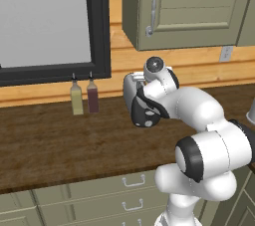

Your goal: Start the toaster. Once the lever pops up, take the bread to the plate on the dining counter.

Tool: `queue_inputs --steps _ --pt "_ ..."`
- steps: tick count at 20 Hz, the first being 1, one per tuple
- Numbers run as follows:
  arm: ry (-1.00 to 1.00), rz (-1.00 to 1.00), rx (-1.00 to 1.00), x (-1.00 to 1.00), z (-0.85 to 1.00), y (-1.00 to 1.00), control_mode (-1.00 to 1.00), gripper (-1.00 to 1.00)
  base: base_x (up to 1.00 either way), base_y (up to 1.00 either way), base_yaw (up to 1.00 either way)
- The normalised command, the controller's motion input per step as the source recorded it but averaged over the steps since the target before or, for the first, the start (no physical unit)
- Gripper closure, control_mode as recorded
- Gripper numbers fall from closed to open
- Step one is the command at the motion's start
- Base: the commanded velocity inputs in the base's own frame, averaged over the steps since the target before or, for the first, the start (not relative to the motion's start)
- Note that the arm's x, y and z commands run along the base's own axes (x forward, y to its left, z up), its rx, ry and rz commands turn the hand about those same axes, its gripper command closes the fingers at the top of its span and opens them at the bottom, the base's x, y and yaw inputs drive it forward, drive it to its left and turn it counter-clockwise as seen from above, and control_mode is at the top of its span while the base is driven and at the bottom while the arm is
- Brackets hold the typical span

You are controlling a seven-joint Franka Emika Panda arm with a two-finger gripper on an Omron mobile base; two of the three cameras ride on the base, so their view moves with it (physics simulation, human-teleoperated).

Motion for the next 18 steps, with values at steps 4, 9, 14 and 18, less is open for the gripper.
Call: queue_inputs --steps 4,9,14,18 --pt "0.0 0.0 0.0 0.0 0.0 0.0 -1.0 -1.0 0.0 0.0 0.0" --pt "0.0 0.0 0.0 0.0 0.0 0.0 -1.0 -1.0 0.0 0.0 0.0" --pt "0.0 0.0 0.02 0.0 0.0 0.0 -1.0 -1.0 0.0 0.0 0.0" --pt "0.0 0.0 0.14 -0.03 0.0 0.0 -1.0 -1.0 0.0 0.0 0.0"
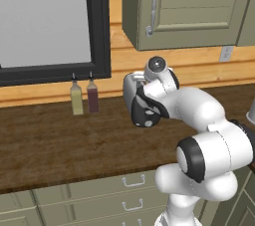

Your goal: Start the toaster. Once the lever pops up, take the bread to the plate on the dining counter.

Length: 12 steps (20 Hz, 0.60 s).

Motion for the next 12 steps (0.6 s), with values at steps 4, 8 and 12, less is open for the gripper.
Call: queue_inputs --steps 4,8,12 --pt "0.01 0.0 0.19 0.0 0.0 0.0 -1.0 -1.0 0.0 0.0 0.0" --pt "0.0 0.08 0.12 0.0 0.01 0.0 -1.0 -1.0 0.0 0.0 0.0" --pt "0.0 0.12 0.0 0.0 0.0 0.0 -1.0 -1.0 0.0 0.0 0.0"
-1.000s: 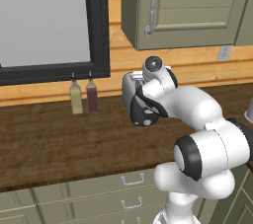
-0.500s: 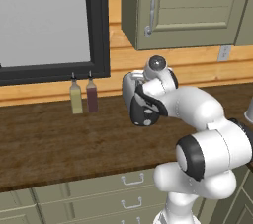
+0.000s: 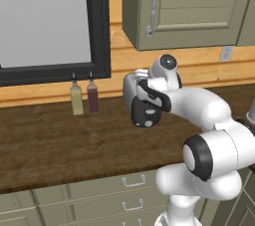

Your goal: Start the toaster. Once the lever pops up, take the bread to the plate on the dining counter.

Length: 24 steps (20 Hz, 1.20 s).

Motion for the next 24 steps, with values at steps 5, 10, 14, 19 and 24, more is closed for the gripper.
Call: queue_inputs --steps 5,10,14,19,24 --pt "0.0 0.11 -0.01 0.0 0.0 0.0 -1.0 -1.0 0.0 0.0 0.0" --pt "0.0 0.07 -0.01 0.0 0.0 -0.11 -1.0 -1.0 0.0 0.0 0.0" --pt "0.0 0.0 0.0 0.0 0.0 -0.07 -1.0 -1.0 0.0 0.0 0.0" --pt "0.0 0.0 0.0 0.0 0.0 0.0 -1.0 -1.0 0.0 0.0 0.0" --pt "0.0 0.01 0.0 0.02 -0.01 -0.02 -1.0 -1.0 0.0 0.0 0.0"
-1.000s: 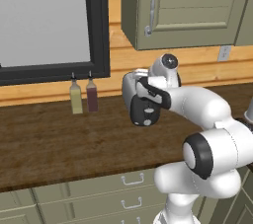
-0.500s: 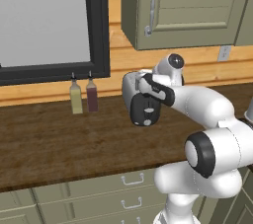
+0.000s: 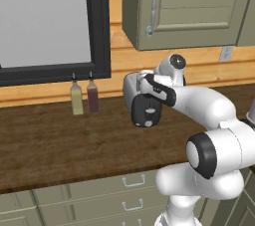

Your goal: Start the toaster. Once the lever pops up, take the bread to the plate on the dining counter.

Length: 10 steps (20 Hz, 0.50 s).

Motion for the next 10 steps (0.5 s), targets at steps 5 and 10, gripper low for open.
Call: queue_inputs --steps 5,10 --pt "0.0 0.05 0.0 -0.04 -0.12 -0.09 -1.0 -1.0 0.0 0.0 0.0" --pt "0.0 0.05 0.0 0.0 -0.02 0.0 -1.0 -1.0 0.0 0.0 0.0"
